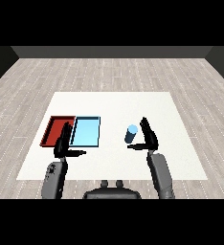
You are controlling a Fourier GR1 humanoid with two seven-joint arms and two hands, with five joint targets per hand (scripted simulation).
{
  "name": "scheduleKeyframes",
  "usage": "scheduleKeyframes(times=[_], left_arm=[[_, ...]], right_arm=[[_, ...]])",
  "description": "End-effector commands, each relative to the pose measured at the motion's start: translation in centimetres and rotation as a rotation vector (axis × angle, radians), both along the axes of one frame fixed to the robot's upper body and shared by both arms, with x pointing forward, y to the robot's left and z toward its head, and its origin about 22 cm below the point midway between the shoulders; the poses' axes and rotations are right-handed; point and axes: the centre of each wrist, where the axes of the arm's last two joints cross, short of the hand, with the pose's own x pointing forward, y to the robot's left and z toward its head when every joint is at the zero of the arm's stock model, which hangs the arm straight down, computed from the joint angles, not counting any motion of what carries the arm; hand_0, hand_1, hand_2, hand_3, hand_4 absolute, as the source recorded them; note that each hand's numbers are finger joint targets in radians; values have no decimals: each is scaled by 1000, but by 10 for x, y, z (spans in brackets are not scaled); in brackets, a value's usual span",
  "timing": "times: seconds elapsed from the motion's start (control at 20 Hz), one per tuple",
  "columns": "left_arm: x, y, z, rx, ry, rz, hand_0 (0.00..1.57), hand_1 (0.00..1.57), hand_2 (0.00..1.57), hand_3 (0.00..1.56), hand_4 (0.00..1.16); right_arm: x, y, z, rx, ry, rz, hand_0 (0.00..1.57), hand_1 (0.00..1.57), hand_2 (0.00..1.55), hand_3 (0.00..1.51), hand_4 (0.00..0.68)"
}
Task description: Pick the blue can and put it in the blue box
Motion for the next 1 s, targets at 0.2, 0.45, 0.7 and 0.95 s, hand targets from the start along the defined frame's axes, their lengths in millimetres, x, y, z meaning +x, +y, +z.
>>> scheduleKeyframes(times=[0.2,0.45,0.7,0.95], left_arm=[[-7,15,-14,-33,-44,-19,0,0,0,0,0],[25,4,-3,-17,-40,-16,0,0,0,0,0],[4,0,-6,-40,-53,-8,0,0,0,0,0],[4,10,-6,-31,-47,-28,0,0,0,0,0]], right_arm=[[8,1,15,30,-33,13,0,0,0,0,0],[9,-7,-7,19,8,-44,0,0,0,0,0],[1,-30,-18,37,9,-73,0,0,0,0,0],[22,-4,-33,54,33,-73,0,0,0,0,0]])
